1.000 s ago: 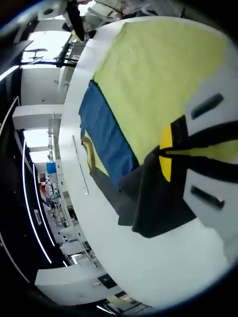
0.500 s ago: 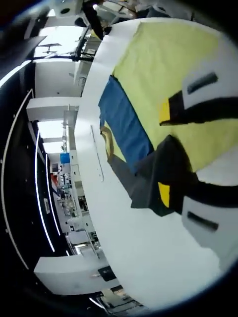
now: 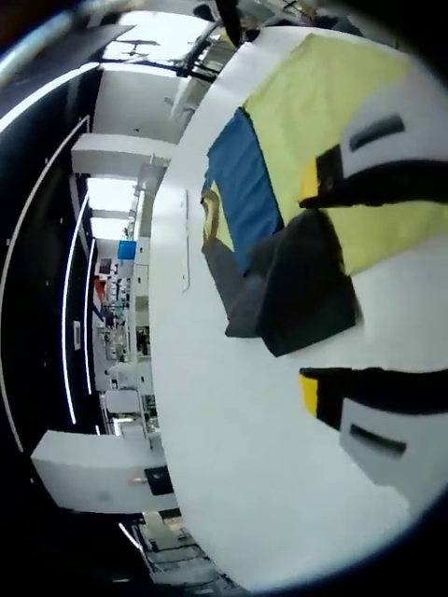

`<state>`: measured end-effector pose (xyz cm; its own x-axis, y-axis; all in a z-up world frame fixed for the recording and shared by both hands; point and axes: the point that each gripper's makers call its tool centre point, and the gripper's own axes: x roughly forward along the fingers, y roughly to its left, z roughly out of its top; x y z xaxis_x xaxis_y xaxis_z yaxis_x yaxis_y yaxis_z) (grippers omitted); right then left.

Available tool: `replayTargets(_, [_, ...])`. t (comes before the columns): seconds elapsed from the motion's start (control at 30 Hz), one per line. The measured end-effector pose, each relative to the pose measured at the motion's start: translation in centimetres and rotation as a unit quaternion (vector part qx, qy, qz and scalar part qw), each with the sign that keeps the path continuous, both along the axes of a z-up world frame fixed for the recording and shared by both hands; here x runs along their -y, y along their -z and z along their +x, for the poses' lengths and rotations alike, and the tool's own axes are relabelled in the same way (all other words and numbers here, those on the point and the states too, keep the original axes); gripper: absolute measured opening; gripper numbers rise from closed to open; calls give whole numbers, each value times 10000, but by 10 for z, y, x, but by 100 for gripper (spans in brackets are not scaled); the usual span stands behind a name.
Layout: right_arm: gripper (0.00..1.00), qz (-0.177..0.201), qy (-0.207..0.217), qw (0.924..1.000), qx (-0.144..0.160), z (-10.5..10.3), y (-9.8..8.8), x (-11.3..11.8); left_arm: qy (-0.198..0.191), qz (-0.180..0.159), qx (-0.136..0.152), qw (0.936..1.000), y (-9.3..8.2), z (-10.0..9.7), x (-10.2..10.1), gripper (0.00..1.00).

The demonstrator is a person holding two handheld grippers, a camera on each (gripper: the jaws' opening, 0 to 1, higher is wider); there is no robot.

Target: Fold the garment on the visible template until the final outline fits inside the template.

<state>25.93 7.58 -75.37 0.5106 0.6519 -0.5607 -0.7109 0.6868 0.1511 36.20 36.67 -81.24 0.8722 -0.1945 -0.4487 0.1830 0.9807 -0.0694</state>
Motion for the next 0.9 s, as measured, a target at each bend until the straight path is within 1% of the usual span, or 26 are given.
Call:
replayTargets(0.1, [99,-8,11,10000,1,0,0,1,-83,-14,-135,9999,8,-3,-3,64])
replayTargets(0.17, [99,1,23,10000,1,0,0,1,-142,-130,-177,9997,11,-4,-4,63])
replayTargets(0.27, [99,-8,36,10000,-3,0,0,0,-189,-238,-249,9992,16,-5,-6,56])
replayTargets(0.37, [99,-4,65,10000,-11,-1,0,0,-257,-354,-358,9984,24,-6,-9,47])
replayTargets(0.43, [98,-5,77,10000,-13,-1,0,1,-339,-487,-357,9976,23,-6,-8,39])
replayTargets(0.57, [98,-6,93,10000,-9,0,-1,1,-429,-558,-396,9967,23,-7,-9,30])
replayTargets(0.6, [98,-6,93,10000,-8,0,-1,2,-434,-619,-417,9963,24,-7,-8,28])
replayTargets(0.63, [98,-7,91,10000,-3,0,-1,2,-486,-726,-401,9954,24,-6,-9,27])
replayTargets(0.67, [98,-6,92,10000,-1,0,-1,2,-573,-926,-411,9932,23,-5,-8,26])
replayTargets(0.8, [98,-3,89,10000,9,-1,-2,4,-638,-947,-436,9925,24,-5,-10,20])
replayTargets(0.9, [98,-17,109,9999,9,-1,-2,5,-693,-991,-509,9914,26,-7,-11,12])
